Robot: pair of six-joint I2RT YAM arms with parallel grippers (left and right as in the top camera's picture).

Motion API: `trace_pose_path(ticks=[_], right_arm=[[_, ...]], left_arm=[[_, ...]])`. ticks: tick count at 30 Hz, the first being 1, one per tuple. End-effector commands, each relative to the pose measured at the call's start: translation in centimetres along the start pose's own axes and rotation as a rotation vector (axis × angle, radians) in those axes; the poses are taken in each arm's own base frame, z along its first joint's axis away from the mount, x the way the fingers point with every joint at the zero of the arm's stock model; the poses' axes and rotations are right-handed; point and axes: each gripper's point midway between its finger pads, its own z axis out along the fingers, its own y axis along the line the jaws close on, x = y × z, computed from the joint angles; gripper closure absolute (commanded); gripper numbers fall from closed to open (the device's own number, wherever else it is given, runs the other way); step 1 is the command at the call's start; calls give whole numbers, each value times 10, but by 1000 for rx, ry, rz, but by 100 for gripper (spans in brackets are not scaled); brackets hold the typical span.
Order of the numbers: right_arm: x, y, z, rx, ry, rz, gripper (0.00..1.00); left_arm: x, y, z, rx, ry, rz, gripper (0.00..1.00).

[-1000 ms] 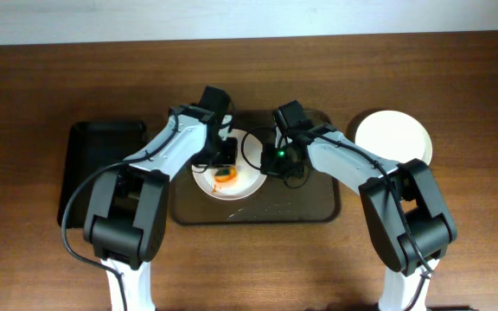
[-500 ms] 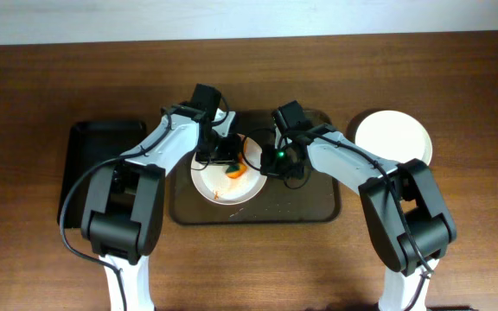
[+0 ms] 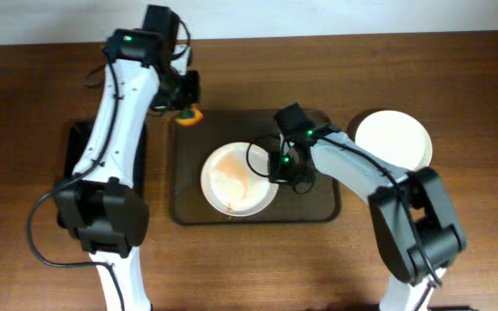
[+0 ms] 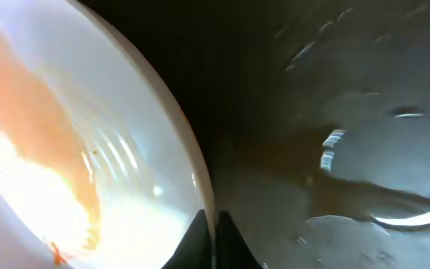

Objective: Clean dirty plates on tray and stack at the side
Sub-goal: 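Scrub the last plate with the sponge in the left gripper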

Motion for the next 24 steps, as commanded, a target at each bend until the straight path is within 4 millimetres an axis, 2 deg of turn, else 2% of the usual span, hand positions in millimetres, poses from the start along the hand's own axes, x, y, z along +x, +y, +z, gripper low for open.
trace_pose_path(ticks=[1, 2, 3, 5, 7, 8, 9, 11, 13, 15, 17, 18, 19, 20, 21, 24], right_arm=[[-36, -24, -85, 245, -256, -75, 96], [-40, -30, -105, 323, -314, -94, 96], [-44, -36, -138, 473, -421, -139, 96], [-43, -30, -174, 696, -577, -211, 96], [-36, -4, -201, 885, -723, -323, 96], [-30, 13, -226, 1014, -850, -367, 96], [-25, 23, -239, 1075, -916, -384, 96], [-12, 49, -247, 1081, -1013, -414, 96], [-11, 54, -231, 972, -988, -389, 96], [-10, 53, -196, 781, -874, -331, 96], [-14, 40, -179, 805, -838, -301, 96], [-13, 40, -161, 768, -775, -311, 96], [-9, 42, -137, 671, -683, -291, 96], [-1, 40, -96, 504, -510, -185, 96], [4, 38, -69, 409, -399, -95, 96], [12, 38, -14, 268, -194, -22, 96]], left_arm=[[-3, 5, -4, 5, -11, 7, 100], [-3, 5, -4, -1, -12, 8, 100], [-3, 5, -3, -2, -11, 9, 100], [-2, 6, 2, -4, 2, 8, 100], [1, 8, 16, -10, 40, 2, 100], [4, 10, 24, -13, 63, -1, 100], [5, 11, 29, -15, 76, -2, 100], [4, 11, 33, -16, 78, -3, 100], [3, 11, 33, -16, 75, -3, 100], [3, 11, 33, -16, 74, -2, 100], [1, 11, 33, -15, 67, -1, 100], [1, 11, 33, -15, 67, -1, 100], [1, 11, 33, -15, 67, -1, 100], [1, 11, 33, -14, 64, -1, 100], [0, 11, 33, -14, 63, -1, 100], [0, 11, 33, -14, 60, 0, 100]])
